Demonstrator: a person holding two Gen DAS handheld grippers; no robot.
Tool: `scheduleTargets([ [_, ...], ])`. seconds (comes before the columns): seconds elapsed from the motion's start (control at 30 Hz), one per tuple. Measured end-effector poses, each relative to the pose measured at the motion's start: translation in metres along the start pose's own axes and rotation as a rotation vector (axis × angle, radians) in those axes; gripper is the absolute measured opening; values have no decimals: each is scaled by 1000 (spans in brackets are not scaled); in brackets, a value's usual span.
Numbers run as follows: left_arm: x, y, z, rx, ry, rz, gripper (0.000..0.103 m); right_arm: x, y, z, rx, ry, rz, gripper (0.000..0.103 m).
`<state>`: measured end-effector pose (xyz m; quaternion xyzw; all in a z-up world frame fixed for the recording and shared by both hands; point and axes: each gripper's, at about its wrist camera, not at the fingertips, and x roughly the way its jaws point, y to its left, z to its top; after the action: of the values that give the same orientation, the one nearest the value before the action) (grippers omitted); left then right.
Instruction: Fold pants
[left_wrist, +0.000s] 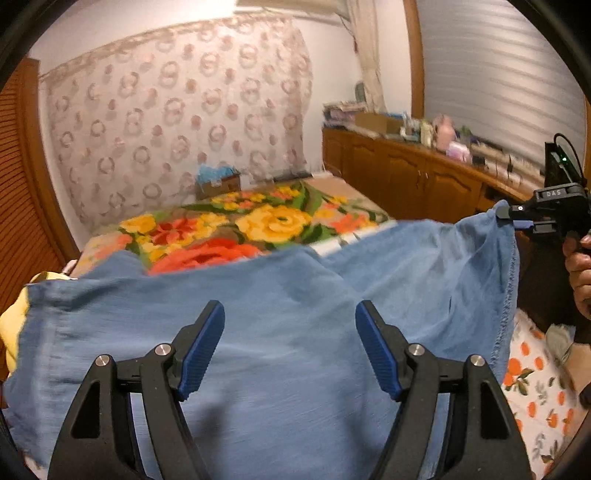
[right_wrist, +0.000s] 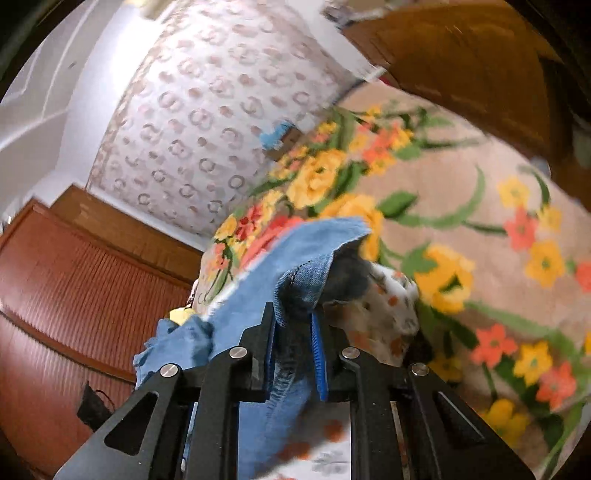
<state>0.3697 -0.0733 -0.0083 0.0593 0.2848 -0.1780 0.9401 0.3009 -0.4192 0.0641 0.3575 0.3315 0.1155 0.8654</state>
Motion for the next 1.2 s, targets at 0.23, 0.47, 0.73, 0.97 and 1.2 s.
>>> scheduleTargets([
  [0.23, -69, 67, 0, -37, -73, 100, 74, 21, 131, -13, -214, -16, 80, 17],
  [0.47, -120, 140, -17, -117, -96, 216, 74, 62, 291, -81, -459, 65, 274, 17],
  [0.73, -130, 188, -46, -198, -69, 286, 74, 148, 355, -196, -606, 298, 295, 17],
  [0.97, -122, 196, -61, -234, -54, 295, 74, 200, 332, -256, -621, 435, 210, 22],
  [1.2, -120, 177, -63, -221, -51, 277, 74, 185, 329, -258, -663, 424, 196, 44],
])
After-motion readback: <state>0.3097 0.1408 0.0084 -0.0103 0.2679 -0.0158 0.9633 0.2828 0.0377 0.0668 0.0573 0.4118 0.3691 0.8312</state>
